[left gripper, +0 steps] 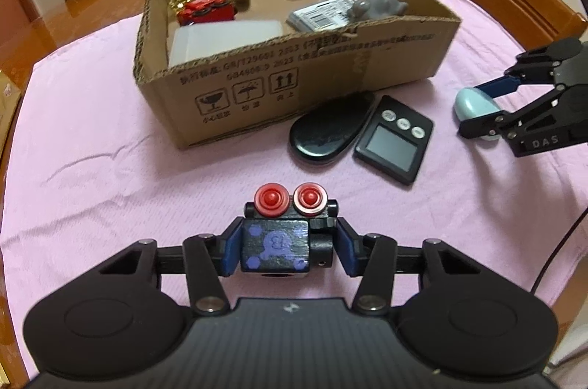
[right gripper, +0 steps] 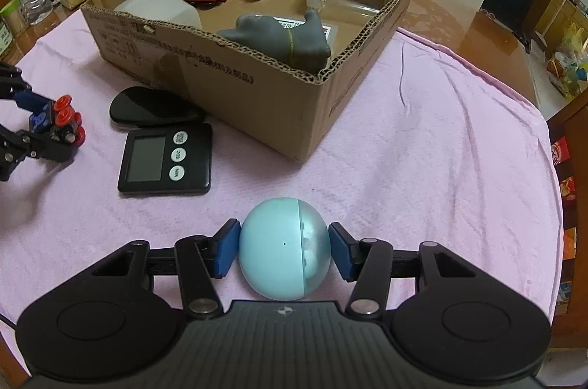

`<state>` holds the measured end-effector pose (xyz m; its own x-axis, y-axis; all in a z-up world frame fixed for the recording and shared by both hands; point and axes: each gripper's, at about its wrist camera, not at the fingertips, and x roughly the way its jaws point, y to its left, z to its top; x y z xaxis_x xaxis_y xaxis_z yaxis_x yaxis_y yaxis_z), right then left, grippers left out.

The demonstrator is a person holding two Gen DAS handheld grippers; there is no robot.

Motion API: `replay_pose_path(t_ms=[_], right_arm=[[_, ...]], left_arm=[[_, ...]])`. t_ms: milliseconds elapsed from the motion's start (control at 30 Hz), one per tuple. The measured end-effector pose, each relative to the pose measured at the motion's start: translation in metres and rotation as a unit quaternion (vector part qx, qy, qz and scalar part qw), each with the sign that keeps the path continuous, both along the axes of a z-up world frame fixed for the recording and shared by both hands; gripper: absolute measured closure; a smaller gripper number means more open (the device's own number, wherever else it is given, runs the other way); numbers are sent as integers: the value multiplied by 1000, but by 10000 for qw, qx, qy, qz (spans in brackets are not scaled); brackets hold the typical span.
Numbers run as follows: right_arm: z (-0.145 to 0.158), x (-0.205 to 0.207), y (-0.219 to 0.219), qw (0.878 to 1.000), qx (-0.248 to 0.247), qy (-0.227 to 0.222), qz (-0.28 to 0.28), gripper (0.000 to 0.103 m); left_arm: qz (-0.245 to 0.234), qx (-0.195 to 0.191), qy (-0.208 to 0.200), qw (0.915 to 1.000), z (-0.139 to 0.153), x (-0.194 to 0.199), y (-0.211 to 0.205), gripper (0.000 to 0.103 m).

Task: Organize rigid objects
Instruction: 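Carry the robot toy and teal case into the box and open both tools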

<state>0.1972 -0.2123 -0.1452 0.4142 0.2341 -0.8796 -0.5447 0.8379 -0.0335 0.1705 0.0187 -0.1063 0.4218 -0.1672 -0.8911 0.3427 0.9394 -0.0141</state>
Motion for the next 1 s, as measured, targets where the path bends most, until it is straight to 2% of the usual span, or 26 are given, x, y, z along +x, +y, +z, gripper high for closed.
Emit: replay_pose_path(t_ms=[167,367,467,700,800,1000], right_arm=[[6,-5,0,9999,-1,48,115,45],[28,-9,-2,9997,144,25,204,45],[44,-10,-2,9993,213,-41,296,45],[86,-4,2,9975,371,-329,496,45],[98,5,6,9965,434,-479,521,45],[114,22,14,9944,435,-770,584,45]], left_arm=[[-165,19,25,9999,10,1,-1,53],[-396,15,-5,9992,39,2,-6,53],[-539,-23,-137,9984,58,6,-11,53],[-648,-267,-777,9945,97,33,-29,53],[-647,-298,-980,9926,100,51,-39,53],[-310,-448,-1068,9928,83,82,-50,53]])
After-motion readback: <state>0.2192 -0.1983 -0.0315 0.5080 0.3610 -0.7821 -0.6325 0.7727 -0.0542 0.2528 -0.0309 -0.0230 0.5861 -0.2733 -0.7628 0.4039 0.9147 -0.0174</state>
